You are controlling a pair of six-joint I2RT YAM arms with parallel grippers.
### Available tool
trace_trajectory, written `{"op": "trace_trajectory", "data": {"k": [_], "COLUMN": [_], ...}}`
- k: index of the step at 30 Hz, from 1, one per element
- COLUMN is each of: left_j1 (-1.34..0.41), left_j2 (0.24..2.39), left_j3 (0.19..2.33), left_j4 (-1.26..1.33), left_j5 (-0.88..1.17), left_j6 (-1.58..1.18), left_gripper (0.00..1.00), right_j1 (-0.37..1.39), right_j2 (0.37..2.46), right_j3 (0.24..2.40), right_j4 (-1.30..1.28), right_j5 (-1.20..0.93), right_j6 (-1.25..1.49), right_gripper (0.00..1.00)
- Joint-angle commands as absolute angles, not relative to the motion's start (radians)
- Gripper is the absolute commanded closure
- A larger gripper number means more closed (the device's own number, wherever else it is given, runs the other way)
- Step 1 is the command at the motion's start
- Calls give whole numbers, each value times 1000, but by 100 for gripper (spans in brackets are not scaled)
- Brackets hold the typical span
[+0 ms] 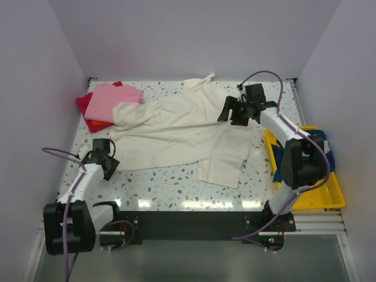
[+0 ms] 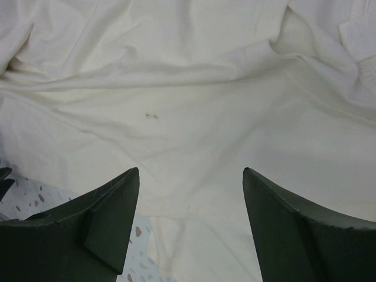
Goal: Fold and stack the t-shirts
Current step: Fold the tshirt
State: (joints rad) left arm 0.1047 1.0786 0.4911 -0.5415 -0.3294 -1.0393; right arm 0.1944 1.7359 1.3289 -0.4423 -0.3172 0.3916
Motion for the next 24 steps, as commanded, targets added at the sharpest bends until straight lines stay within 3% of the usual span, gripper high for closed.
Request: {"op": "trace_trajectory", "data": {"k": [1,14,24], "left_j1": [112,123,129], "left_j2": [1083,1103,1118], "left_j3": [463,417,420], "left_j4": [-537,-480,-437], "left_j5": [-327,-322,-313], "left_j6": [-1077,-1108,-1036], "left_gripper": [53,62,94], "right_j1": [192,192,193], "right_j2": [1677,1649,1540], "right_j3": [1307,1281,1220], "right_j4": [-440,-460,-575], "right_j5": [-331,-327,-267], "right_j6": [383,367,324], "right_gripper": [25,25,25]}}
